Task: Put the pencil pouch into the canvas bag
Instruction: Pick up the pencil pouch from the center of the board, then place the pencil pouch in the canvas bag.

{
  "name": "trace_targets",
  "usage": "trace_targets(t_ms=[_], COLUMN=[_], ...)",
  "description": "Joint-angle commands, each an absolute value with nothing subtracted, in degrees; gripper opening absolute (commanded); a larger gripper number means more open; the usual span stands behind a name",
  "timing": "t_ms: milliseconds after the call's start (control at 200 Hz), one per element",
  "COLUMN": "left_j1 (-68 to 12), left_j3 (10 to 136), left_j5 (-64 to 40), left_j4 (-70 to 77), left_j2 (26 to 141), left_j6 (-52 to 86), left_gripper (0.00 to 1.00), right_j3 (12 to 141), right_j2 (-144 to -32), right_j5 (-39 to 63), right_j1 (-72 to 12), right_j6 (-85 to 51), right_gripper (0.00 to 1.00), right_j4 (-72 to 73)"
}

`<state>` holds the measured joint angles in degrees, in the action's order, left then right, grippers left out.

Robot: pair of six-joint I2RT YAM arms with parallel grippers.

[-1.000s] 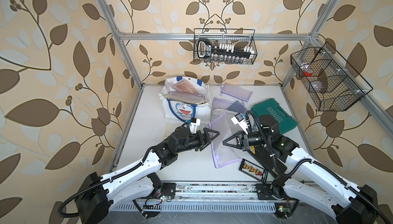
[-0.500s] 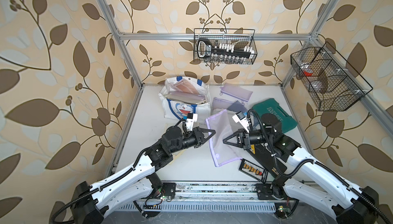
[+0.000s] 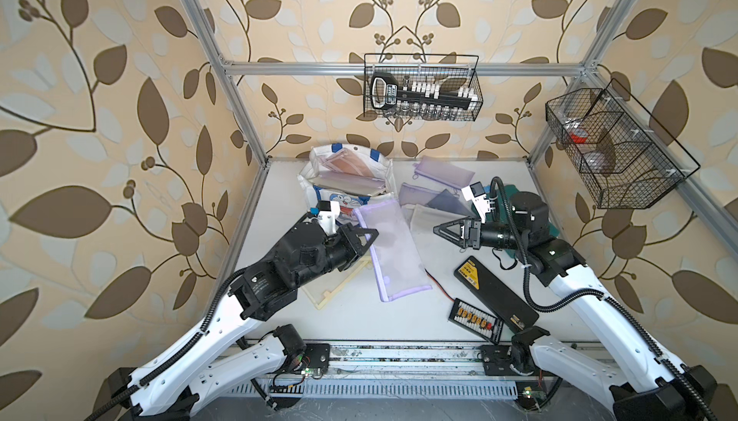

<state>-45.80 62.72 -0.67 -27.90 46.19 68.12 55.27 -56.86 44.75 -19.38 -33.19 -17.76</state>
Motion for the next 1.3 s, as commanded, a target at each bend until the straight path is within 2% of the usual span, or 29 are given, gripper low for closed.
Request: trace_targets(t_ms=[0, 255, 370, 495, 640, 925, 1295], left_j1=[-46.23, -45.63, -39.61, -29.38, -23.88, -20.01, -17.35], left_j3=[75.5, 109.19, 119.43, 121.34, 125.59, 132.82, 130.2], left_j5=[11.36, 29.39, 27.25, 20.43, 19.36, 20.05, 20.59], left_j4=[-43.95, -65.39, -67.23, -69.32, -70.59, -73.5, -75.58], left_j2=[51.48, 75.97, 84.35, 89.46, 95.38, 106.54, 108.54], left_j6=[65.97, 70.83, 72.87, 80.43, 82.34, 84.99, 87.73], left_gripper=[0.0, 0.0, 0.0, 0.0, 0.0, 0.0, 0.0], right_j3=[61.27, 66.55, 67.63, 67.53, 67.24, 67.68, 67.54], right_j2=[-58.23, -60.0, -59.76, -59.16, -58.28, -59.08, -59.57], right_j5=[37.78, 31.27, 29.44, 29.52, 29.91, 31.24, 31.65], right_j1=[-19.16, -19.14, -19.08, -19.07, -19.13, -19.14, -19.15], right_j6=[-28.47, -28.47, -28.05, -28.1, -28.21, -27.53, -26.67], right_gripper=[0.86, 0.92, 0.95, 0.98, 0.99, 1.0, 0.99], right_j4=[-27.44, -33.26, -35.71, -36.74, -37.05, -36.84, -36.47])
